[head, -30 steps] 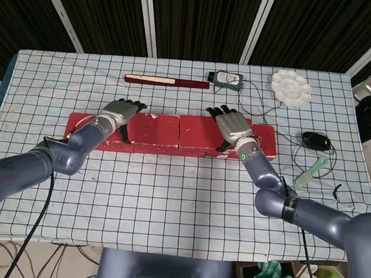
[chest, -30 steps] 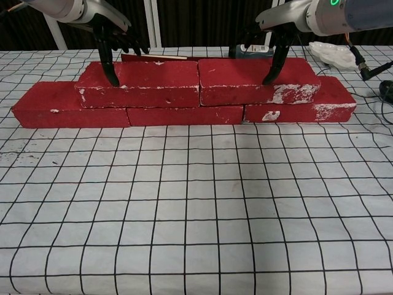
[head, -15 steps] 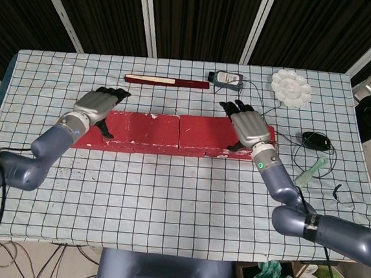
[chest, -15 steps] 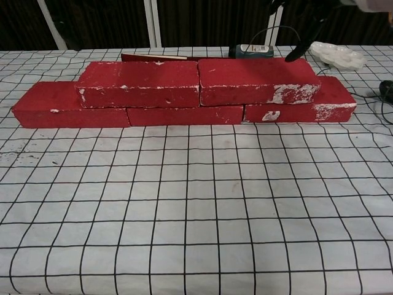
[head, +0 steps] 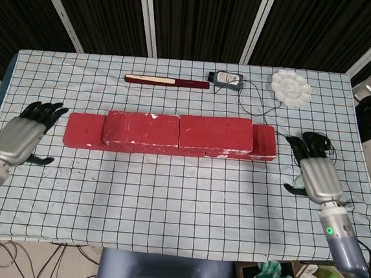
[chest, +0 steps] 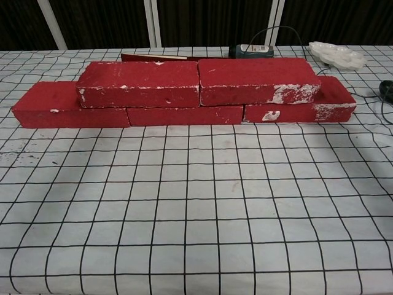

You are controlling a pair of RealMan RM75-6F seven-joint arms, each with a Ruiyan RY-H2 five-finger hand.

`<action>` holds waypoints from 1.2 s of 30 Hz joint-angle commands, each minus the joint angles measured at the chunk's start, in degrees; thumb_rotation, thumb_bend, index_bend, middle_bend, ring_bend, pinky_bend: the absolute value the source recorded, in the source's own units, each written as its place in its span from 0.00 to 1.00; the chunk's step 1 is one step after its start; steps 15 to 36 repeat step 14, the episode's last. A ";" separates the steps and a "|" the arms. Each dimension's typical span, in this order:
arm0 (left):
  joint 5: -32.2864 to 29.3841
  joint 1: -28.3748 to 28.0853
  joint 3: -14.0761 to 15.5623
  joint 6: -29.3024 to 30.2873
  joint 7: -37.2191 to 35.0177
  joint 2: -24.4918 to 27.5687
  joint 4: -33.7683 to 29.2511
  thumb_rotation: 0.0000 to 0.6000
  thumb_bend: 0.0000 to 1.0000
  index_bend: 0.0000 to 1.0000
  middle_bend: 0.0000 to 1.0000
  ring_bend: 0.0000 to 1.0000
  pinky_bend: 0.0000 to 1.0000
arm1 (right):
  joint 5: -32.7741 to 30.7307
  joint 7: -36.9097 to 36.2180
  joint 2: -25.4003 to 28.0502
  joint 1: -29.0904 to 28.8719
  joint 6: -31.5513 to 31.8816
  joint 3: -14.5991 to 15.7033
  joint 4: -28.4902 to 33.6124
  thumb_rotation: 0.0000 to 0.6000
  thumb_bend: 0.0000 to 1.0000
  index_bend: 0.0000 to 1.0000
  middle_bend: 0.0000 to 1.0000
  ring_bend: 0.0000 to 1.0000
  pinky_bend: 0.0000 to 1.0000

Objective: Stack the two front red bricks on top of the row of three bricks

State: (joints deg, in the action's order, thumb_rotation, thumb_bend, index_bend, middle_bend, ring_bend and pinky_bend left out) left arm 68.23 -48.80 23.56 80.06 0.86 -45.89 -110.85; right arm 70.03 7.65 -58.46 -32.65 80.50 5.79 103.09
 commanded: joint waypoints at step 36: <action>19.15 35.91 4.92 23.00 -5.44 -5.08 14.10 1.00 0.00 0.02 0.01 0.00 0.00 | 17.96 3.77 -6.12 24.21 20.48 9.57 -5.91 1.00 0.08 0.00 0.07 0.00 0.13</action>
